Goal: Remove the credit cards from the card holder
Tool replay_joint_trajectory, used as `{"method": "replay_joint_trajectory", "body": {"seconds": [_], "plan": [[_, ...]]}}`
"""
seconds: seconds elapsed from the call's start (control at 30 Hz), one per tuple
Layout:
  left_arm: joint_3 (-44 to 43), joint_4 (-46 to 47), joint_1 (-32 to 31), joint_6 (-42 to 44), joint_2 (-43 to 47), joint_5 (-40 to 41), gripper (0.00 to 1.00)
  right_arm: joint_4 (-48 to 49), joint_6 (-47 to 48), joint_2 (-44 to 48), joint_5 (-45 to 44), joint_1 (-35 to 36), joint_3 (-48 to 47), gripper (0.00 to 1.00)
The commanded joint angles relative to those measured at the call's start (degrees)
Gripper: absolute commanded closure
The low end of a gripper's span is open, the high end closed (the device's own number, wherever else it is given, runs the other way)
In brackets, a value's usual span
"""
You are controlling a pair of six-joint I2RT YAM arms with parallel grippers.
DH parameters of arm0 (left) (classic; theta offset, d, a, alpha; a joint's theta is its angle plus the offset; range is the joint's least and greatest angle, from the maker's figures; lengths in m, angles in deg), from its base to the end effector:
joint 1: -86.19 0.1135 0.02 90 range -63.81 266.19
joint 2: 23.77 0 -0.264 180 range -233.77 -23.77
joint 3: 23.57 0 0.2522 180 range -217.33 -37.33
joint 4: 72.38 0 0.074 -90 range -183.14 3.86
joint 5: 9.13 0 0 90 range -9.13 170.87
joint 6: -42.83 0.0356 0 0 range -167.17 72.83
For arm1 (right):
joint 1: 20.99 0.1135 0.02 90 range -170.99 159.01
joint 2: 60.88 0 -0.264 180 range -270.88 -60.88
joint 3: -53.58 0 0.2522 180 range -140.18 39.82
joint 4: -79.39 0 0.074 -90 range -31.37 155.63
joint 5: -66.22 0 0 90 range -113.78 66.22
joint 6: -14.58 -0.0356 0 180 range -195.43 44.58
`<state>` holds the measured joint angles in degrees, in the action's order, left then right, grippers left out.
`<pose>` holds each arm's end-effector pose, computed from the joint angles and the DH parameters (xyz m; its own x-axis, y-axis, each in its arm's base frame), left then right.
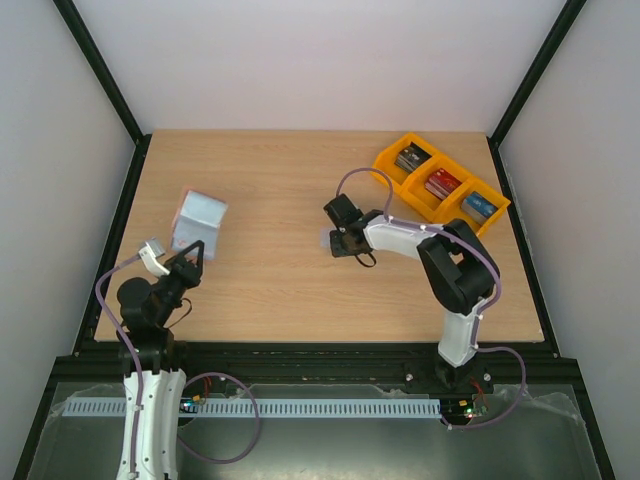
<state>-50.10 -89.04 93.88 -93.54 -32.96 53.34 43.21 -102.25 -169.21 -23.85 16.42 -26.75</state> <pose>0.1069 -0.0022 0.2321 -0.2375 -0.6797 -0.6939 0.2427 0.6502 -0.7200 0.2967 0.2268 0.1470 -0.9120 -0.1293 -0.3892 -0.2190 0.9559 0.1956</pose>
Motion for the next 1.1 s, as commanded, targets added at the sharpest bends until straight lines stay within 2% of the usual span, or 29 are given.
{"method": "replay_joint_trajectory", "body": {"seconds": [0.0,0.2,0.37,0.5,0.6,0.63,0.7,0.87,1.07], "plan": [[0.47,3.48,0.31,-0.48,-0.99,-1.98,0.98,2.30,3.27,7.63,3.72,-0.27,0.80,0.97],[-1.47,3.17,-0.27,1.68,-1.06,-5.14,0.98,7.17,11.23,17.11,13.96,1.49,-3.11,0.87],[-4.79,7.65,-1.04,5.30,-2.18,-13.94,0.98,14.28,16.66,23.50,30.45,5.43,-5.18,0.75],[-8.74,8.84,-1.72,10.78,-4.04,-20.33,0.98,25.21,15.47,28.08,40.55,7.41,-2.92,0.51],[-10.13,10.80,-2.34,12.54,-4.84,-26.21,0.98,30.22,16.92,29.17,40.54,10.25,-2.44,0.29],[-10.51,11.45,-2.61,12.89,-4.87,-28.06,0.98,30.63,17.80,28.87,40.40,11.04,-2.89,0.22],[-11.69,11.53,-3.20,14.51,-4.86,-31.35,0.98,30.14,18.96,27.81,42.15,11.81,-4.46,0.00],[-16.92,2.25,-3.98,25.79,-5.63,-35.44,0.98,28.98,21.16,26.50,48.30,12.35,-5.60,0.01],[-17.79,1.77,-4.17,26.90,-7.36,-38.03,0.98,28.34,20.99,25.22,50.69,13.61,-5.89,0.01]]}}
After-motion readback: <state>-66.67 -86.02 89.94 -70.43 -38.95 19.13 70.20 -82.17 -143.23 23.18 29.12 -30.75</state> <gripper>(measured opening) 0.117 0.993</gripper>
